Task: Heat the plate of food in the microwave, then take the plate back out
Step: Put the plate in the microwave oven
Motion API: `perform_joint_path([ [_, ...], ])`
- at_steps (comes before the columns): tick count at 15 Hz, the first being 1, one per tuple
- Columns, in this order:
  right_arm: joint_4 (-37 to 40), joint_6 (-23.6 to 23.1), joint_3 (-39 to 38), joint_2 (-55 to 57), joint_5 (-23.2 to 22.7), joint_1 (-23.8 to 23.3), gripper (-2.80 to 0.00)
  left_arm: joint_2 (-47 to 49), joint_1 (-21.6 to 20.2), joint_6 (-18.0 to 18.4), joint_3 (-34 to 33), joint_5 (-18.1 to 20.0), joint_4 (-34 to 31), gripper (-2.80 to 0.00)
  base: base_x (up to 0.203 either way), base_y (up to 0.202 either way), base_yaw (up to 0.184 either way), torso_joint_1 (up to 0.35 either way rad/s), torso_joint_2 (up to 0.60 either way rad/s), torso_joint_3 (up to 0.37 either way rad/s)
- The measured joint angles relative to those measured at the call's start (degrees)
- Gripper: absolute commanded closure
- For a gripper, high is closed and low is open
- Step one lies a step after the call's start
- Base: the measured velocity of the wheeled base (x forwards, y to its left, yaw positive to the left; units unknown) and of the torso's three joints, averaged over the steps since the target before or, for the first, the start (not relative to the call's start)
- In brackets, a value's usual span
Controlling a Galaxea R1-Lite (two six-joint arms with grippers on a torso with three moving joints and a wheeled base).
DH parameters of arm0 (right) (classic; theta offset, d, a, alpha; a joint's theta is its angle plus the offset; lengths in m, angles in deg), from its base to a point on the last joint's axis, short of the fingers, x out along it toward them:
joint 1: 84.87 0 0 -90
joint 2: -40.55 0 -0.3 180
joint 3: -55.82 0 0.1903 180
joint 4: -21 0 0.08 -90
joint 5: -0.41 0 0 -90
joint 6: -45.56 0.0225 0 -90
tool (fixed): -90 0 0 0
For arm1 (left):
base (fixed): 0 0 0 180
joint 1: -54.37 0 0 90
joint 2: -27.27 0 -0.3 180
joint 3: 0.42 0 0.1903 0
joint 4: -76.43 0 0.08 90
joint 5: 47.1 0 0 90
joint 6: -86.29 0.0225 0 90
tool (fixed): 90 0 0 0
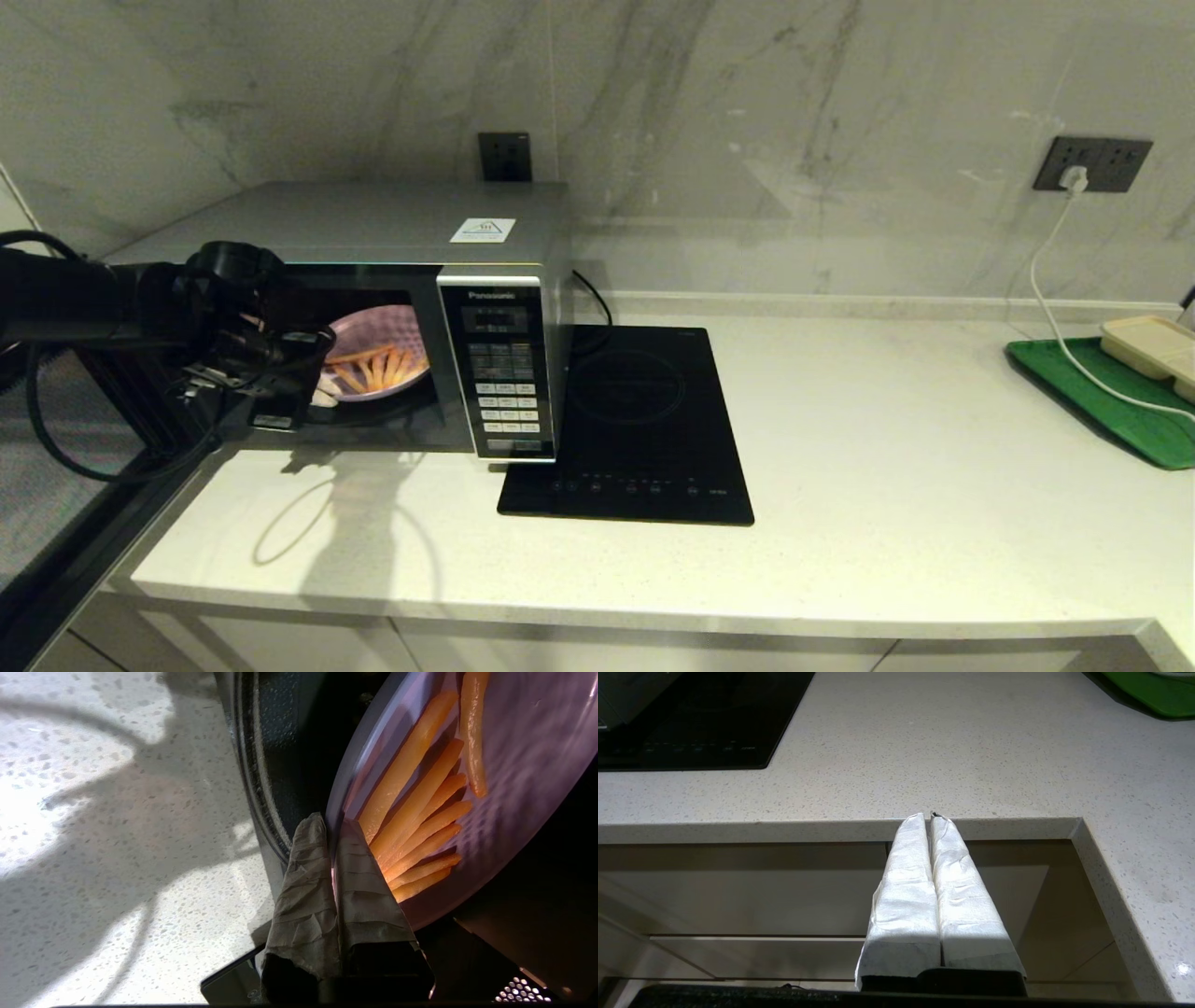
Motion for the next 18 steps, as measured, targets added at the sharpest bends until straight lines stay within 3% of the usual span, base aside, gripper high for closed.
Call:
perform_joint_path([
  [2,0.0,0.0,0.0,0.0,0.0,0.0,0.0,0.2,-0.6,0.4,0.0,2.0,1.2,0.0,0.0,0.0,0.0,0.0,0.0,0.0],
  [10,0.0,0.0,0.0,0.0,0.0,0.0,0.0,0.0,-3.0,0.8,-0.1,1.8,1.2,0.0,0.0,0.0,0.0,0.0,0.0,0.0],
  [18,0.0,0.0,0.0,0.0,0.0,0.0,0.0,-2.9,-3.4,0.4,-0.8,2.3,-4.1,0.0,0.0,0.0,0.0,0.0,0.0,0.0],
])
